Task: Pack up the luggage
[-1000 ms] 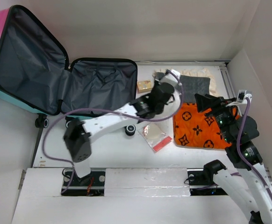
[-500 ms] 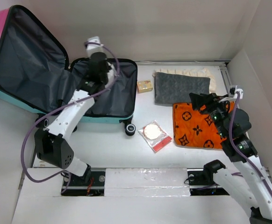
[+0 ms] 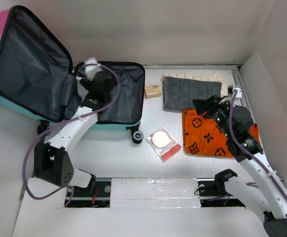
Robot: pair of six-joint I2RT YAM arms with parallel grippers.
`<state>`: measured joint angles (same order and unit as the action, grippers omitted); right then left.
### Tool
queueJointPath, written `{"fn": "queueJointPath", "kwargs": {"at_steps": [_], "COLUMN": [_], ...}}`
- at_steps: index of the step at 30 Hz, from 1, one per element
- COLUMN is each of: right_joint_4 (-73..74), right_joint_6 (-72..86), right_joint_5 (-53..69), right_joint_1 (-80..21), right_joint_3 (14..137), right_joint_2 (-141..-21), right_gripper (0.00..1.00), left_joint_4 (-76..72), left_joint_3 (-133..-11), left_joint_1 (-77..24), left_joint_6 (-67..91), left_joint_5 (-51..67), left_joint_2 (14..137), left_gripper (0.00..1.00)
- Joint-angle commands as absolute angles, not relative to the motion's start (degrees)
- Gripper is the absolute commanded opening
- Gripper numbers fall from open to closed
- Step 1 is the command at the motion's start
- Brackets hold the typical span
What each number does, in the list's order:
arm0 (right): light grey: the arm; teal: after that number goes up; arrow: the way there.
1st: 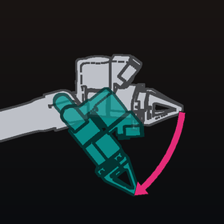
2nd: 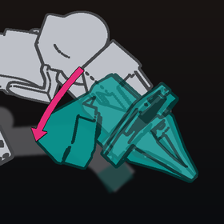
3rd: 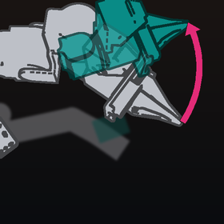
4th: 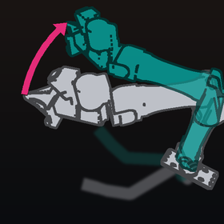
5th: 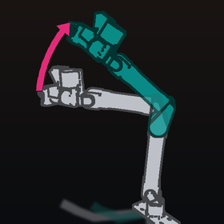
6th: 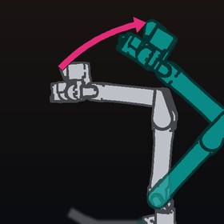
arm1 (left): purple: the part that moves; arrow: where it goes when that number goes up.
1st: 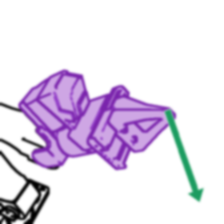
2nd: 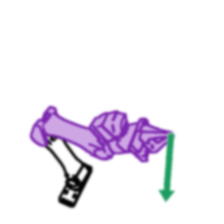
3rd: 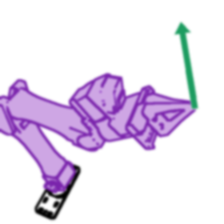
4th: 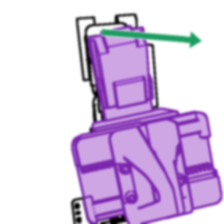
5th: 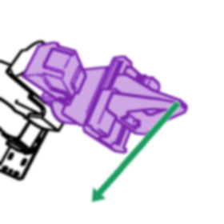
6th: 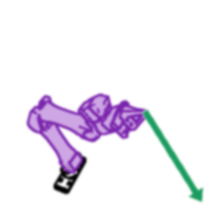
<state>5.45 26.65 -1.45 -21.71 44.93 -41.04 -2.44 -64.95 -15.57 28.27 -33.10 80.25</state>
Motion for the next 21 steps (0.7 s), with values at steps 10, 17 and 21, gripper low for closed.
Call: {"fn": "queueJointPath", "kwargs": {"at_steps": [10,17,21], "right_joint_4": [0.8,0.8,1.3], "right_joint_6": [26.1,26.6,26.6], "right_joint_5": [-2.4,-3.5,-3.5], "right_joint_1": [-21.4,-20.9,-20.9], "right_joint_3": [45.1,44.5,44.5], "right_joint_2": [-42.6,-42.0,-41.0], "right_gripper": [0.11,0.17,0.32], "left_joint_4": [6.1,24.3,11.4], "left_joint_3": [-105.9,-134.2,-111.9], "left_joint_1": [-41.6,-41.6,-41.6], "left_joint_6": [10.8,5.4,11.8], "left_joint_5": [-22.0,-19.8,-19.5], "left_joint_2": [113.6,133.8,120.6], "left_gripper": [0.89,0.81,0.78]}}
